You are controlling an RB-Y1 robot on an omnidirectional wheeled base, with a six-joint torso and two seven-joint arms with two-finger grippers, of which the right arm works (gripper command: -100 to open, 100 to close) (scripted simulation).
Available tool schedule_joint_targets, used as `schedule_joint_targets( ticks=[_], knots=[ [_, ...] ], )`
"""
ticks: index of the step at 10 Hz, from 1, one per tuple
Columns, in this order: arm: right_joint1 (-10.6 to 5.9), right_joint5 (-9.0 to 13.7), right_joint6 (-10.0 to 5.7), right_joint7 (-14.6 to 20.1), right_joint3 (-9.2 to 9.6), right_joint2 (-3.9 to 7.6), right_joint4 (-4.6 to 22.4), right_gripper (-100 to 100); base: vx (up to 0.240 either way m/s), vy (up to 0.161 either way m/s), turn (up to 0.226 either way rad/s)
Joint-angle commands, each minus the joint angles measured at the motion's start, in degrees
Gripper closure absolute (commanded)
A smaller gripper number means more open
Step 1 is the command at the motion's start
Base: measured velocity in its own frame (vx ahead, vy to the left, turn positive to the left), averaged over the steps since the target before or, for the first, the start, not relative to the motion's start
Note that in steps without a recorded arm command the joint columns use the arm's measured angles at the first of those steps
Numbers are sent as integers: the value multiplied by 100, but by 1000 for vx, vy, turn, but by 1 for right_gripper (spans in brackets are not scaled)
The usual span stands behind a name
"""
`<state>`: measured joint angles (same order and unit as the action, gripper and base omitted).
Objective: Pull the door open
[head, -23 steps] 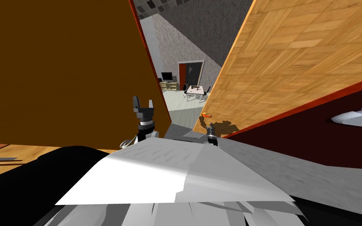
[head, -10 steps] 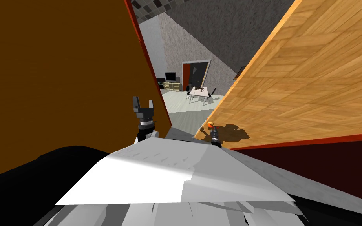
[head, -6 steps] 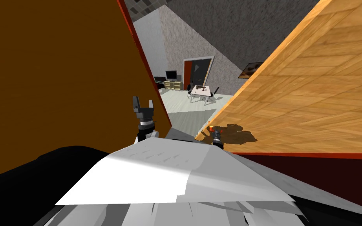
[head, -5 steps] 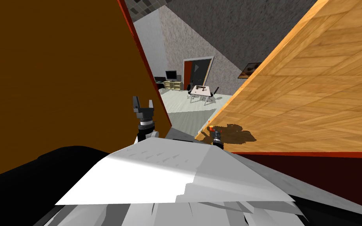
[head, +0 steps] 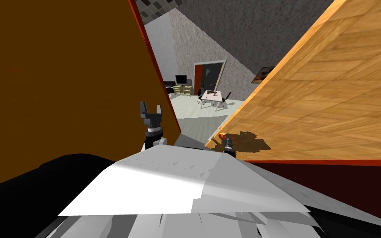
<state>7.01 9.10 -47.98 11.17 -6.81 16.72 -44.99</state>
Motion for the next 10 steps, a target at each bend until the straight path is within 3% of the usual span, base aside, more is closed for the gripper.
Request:
schedule_joint_targets(
  ticks=[1,10],
  knots=[
    [79,-29,-76,79,64,37,-12,100,-190,-31,161],
    [494,-211,-710,691,488,492,84,100,-193,-38,152]
  ],
)
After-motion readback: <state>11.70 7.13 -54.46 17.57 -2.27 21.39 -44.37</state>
